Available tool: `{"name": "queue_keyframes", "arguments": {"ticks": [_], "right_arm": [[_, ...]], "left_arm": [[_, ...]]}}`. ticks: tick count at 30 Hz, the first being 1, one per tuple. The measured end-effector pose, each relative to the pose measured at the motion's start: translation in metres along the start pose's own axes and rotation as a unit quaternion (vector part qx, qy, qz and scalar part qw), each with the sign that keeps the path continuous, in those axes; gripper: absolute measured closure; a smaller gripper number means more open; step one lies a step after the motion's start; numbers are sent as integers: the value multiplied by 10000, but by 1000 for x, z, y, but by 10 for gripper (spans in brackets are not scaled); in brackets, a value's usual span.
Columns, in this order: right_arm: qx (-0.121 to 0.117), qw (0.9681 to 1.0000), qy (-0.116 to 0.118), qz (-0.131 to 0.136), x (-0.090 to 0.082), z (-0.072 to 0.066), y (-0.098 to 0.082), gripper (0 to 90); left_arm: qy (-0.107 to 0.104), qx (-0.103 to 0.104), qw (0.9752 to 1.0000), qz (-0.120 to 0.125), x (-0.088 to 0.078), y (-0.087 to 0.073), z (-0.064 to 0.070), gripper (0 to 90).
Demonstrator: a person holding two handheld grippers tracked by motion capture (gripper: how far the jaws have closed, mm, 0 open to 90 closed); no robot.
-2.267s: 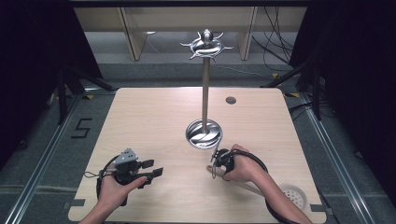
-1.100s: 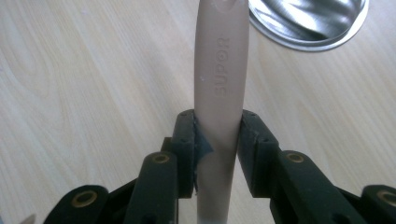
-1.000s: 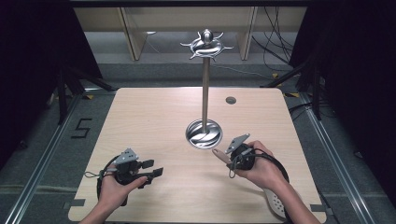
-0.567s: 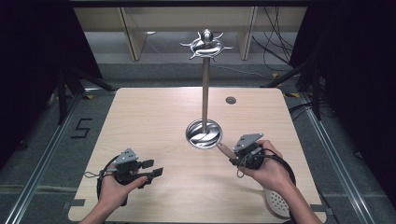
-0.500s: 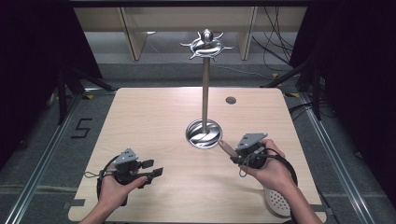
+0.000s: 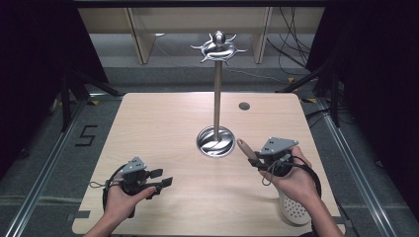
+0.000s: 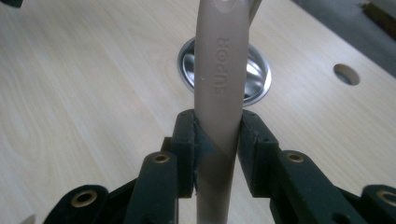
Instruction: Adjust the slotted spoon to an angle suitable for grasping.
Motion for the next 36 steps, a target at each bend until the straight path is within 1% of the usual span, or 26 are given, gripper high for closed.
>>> {"name": "queue_keyframes", "arguments": {"ticks": [1, 2, 3, 4, 5, 6, 7, 8, 9, 12, 13, 14, 15, 17, 18, 21, 22, 23, 24, 26, 27, 28, 31, 32, 33, 36], "right_arm": [[-61, 9998, -107, 124, -3, 5, 3, 703], [4, 9998, -113, 161, -5, 5, 5, 703], [-93, 9996, -163, 217, -6, 8, 6, 703], [-47, 9994, -210, 254, -8, 9, 6, 703], [-56, 9991, -247, 349, -9, 11, 8, 703], [-3, 9991, -245, 333, -10, 11, 7, 703], [25, 9988, -313, 363, -12, 13, 7, 703], [6, 9988, -292, 400, -12, 13, 7, 703], [21, 9985, -359, 420, -14, 15, 7, 703], [112, 9980, -377, 500, -17, 16, 8, 703], [133, 9974, -434, 555, -18, 18, 9, 703], [133, 9974, -434, 555, -18, 18, 9, 703], [172, 9967, -478, 632, -21, 20, 11, 703], [179, 9965, -492, 647, -22, 21, 11, 703], [273, 9958, -530, 694, -24, 23, 11, 703], [186, 9952, -604, 752, -26, 26, 11, 703], [238, 9942, -689, 795, -27, 27, 12, 703], [230, 9939, -708, 812, -29, 28, 11, 703], [295, 9941, -620, 843, -29, 26, 12, 702], [328, 9933, -652, 897, -30, 28, 12, 703], [440, 9923, -691, 932, -30, 28, 12, 703], [344, 9930, -626, 942, -30, 29, 12, 703], [270, 9930, -661, 943, -30, 31, 11, 703], [263, 9925, -722, 946, -30, 32, 11, 703], [384, 9925, -706, 923, -31, 30, 11, 703], [320, 9926, -657, 968, -31, 30, 12, 703]], "left_arm": [[7, 30, 10000, -28, 0, 0, 0, 424], [8, 31, 10000, -29, 0, 0, 0, 424], [6, 32, 10000, -28, 0, 0, 0, 424], [8, 33, 10000, -29, 0, 0, 0, 423], [9, 34, 10000, -26, 0, 0, 0, 424], [9, 32, 10000, -22, 0, 0, 0, 424], [6, 32, 10000, -25, 0, 0, 0, 424], [8, 37, 10000, -28, 0, 0, 0, 424], [5, 36, 10000, -27, 0, 0, 0, 424], [13, 40, 10000, -7, 0, 0, -1, 423], [14, 38, 10000, -7, 0, 0, -1, 423], [14, 38, 10000, -7, 0, 0, -1, 424], [3, 32, 10000, -25, 0, 0, 0, 424], [-12, -5, 10000, 8, 0, 0, 0, 424], [-9, -4, 10000, 10, 0, 1, 0, 424], [-19, 14, 10000, -10, 0, 0, 0, 424], [-29, -7, 10000, 4, 0, 0, 1, 424], [-29, -7, 10000, 4, 0, 0, 1, 424], [-12, 15, 10000, -17, 0, 0, 0, 424], [10, -12, 10000, -25, -2, 0, -1, 424], [17, -18, 10000, -38, -2, 0, -2, 424], [0, -51, 10000, -23, -2, 0, -1, 424], [20, -24, 10000, -41, -2, 0, -2, 424], [29, -27, 10000, -18, -2, 0, -2, 424], [28, -23, 10000, -24, -2, 0, -2, 424], [4, -35, 10000, -32, -2, 0, -2, 424]]}}
Point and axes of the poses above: each handheld gripper's, and its own axes: x roughly forward along the jaws, y roughly out of its top, z roughly to its right, the point moved 10 cm from there along x, roughly forward along the jaws, and after that the axes turned 15 degrees about -x, right-handed, at the moved point
